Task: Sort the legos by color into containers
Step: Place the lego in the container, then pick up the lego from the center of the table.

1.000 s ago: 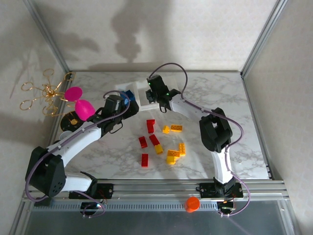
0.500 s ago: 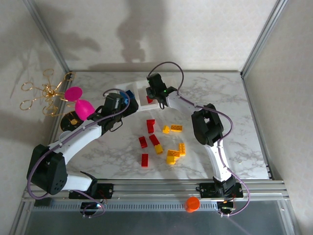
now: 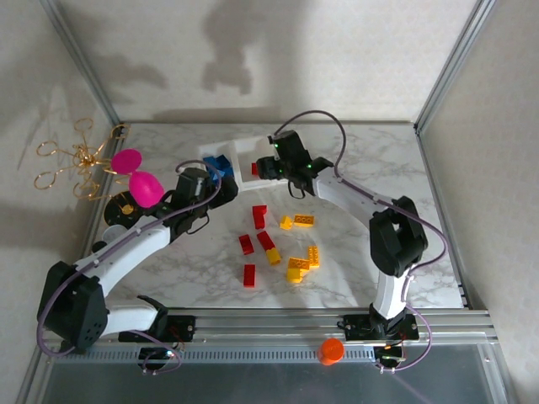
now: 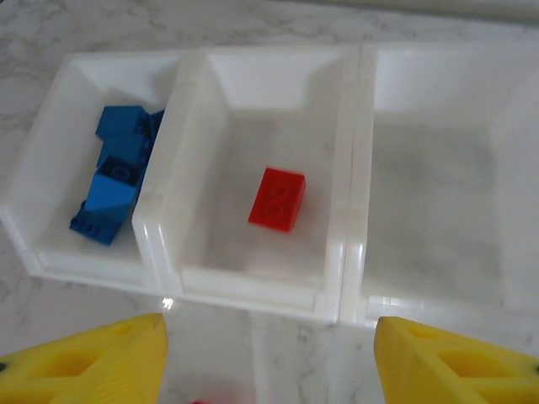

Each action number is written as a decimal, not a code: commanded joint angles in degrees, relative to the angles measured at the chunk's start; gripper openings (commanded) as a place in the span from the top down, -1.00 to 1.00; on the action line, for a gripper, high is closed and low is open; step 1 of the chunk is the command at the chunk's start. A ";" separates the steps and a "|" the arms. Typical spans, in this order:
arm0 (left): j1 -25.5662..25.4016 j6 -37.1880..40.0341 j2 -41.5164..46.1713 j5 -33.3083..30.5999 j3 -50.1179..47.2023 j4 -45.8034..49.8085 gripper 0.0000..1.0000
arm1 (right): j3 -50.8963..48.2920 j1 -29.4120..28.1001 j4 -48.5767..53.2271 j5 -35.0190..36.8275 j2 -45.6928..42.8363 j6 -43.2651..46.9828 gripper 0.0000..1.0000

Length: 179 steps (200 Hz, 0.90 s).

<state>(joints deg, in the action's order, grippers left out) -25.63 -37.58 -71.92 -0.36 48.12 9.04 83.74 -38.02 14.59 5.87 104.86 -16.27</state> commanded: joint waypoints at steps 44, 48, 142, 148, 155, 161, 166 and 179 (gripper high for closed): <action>-7.03 -3.65 6.34 0.30 -7.03 1.59 -0.99 | -13.80 -4.30 2.60 -1.35 -6.01 -10.75 -0.56; -7.26 -3.87 6.84 0.08 -7.38 1.83 -0.99 | -14.00 -4.67 2.43 -1.27 -5.83 -11.28 -0.57; -8.04 -6.36 15.43 -3.09 -13.48 4.27 -0.99 | -7.93 -9.73 0.46 7.88 6.06 -25.42 -0.61; -8.09 -6.36 15.49 -3.15 -13.74 4.13 -0.99 | -7.12 -9.94 0.88 8.35 7.12 -25.54 -0.60; -8.04 -6.43 15.30 -3.48 -13.99 4.01 -0.99 | -6.01 -10.11 1.48 8.86 8.27 -25.56 -0.58; -8.04 -6.60 15.22 -3.84 -14.09 3.97 -0.99 | -5.42 -10.26 1.71 9.16 9.14 -25.52 -0.58; -8.10 -6.71 15.15 -3.90 -14.18 4.04 -0.99 | -5.07 -10.34 1.68 9.22 9.72 -25.44 -0.56; -8.04 -7.10 15.21 -4.15 -14.52 4.00 -0.99 | -4.49 -10.67 1.42 9.66 10.81 -25.09 -0.52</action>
<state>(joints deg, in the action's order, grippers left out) -33.30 -43.44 -57.14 -2.22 34.65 12.32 76.49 -47.64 15.81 12.53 113.58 -39.86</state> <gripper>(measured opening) 0.996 0.779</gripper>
